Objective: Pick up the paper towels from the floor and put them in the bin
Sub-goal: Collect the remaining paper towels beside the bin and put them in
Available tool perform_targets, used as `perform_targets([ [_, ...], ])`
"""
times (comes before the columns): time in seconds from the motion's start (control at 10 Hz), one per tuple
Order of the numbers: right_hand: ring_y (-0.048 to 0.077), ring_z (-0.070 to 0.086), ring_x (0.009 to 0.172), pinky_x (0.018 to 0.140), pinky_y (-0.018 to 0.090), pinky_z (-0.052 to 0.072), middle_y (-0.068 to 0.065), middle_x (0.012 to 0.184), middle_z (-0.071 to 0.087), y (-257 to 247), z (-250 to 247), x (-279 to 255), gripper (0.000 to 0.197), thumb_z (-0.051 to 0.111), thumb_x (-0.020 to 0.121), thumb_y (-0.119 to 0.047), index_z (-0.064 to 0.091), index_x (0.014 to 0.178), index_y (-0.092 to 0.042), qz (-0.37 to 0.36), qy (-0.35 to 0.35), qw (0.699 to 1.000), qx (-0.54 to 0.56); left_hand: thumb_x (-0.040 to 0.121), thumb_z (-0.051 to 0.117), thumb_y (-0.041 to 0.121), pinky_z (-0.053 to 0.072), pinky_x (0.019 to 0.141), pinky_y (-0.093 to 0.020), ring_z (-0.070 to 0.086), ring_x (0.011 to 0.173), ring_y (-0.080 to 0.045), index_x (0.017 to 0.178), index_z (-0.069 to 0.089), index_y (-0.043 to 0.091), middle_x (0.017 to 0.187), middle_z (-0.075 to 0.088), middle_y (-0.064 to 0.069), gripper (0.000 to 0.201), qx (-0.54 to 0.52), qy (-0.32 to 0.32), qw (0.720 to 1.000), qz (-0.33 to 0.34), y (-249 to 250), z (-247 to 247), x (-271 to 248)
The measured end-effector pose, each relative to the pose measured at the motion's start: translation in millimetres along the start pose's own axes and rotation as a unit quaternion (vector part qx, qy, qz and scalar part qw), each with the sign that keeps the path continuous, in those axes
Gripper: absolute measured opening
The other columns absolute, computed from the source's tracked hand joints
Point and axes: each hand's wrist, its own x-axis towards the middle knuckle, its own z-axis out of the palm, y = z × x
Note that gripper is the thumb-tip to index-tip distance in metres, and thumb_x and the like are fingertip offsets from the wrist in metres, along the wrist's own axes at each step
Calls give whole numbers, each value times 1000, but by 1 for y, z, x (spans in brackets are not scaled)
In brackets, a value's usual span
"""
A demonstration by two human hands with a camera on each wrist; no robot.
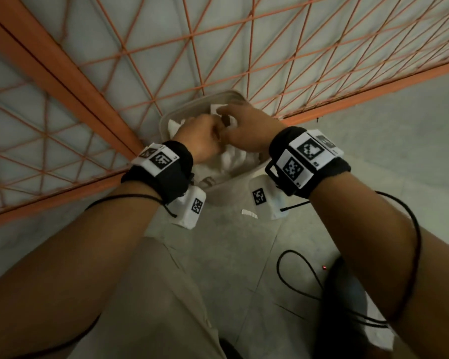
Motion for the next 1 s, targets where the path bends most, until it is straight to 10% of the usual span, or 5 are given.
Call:
perform_targets([
  [0.3, 23, 56, 80, 68, 32, 40, 10, 98, 61, 22, -41, -4, 36, 51, 87, -6, 55, 120, -19, 90, 14, 909, 407, 81, 71, 23, 37, 55, -23, 58, 83, -15, 105, 67, 23, 102, 60, 7, 24, 132, -83, 985, 72, 40, -25, 26],
  [0.4, 29, 56, 86, 73, 36, 48, 10, 98, 52, 38, -50, -5, 32, 44, 94, -1, 57, 119, -15, 115, 32, 882, 456, 84, 67, 28, 41, 74, -26, 56, 89, -18, 109, 67, 26, 109, 64, 3, 25, 224, -161, 960, 55, 40, -13, 35],
  [0.6, 31, 72, 98, 88, 43, 56, 1, 105, 62, 56, -93, -31, 25, 49, 95, -10, 65, 114, -17, 94, 9, 937, 337, 93, 61, 28, 37, 89, -27, 51, 125, -25, 133, 55, 21, 137, 55, -2, 41, 299, -338, 892, -8, 26, 28, 64],
  [0.9, 13, 72, 88, 83, 40, 58, -6, 106, 68, 103, -123, -87, 21, 51, 97, -23, 65, 109, -33, 51, -104, 992, 51, 82, 61, 53, 42, 107, -41, 56, 118, -24, 130, 59, 21, 133, 60, -1, 58, 317, -424, 847, -50, -7, 62, 115],
  [1.0, 8, 73, 86, 79, 39, 57, -16, 105, 70, 144, -132, -115, 35, 57, 72, -74, 62, 101, -56, 96, -123, 987, 29, 94, 52, 45, 34, 114, -42, 46, 132, -27, 141, 49, 19, 145, 49, -5, 54, 340, -415, 842, -62, -13, 78, 119],
])
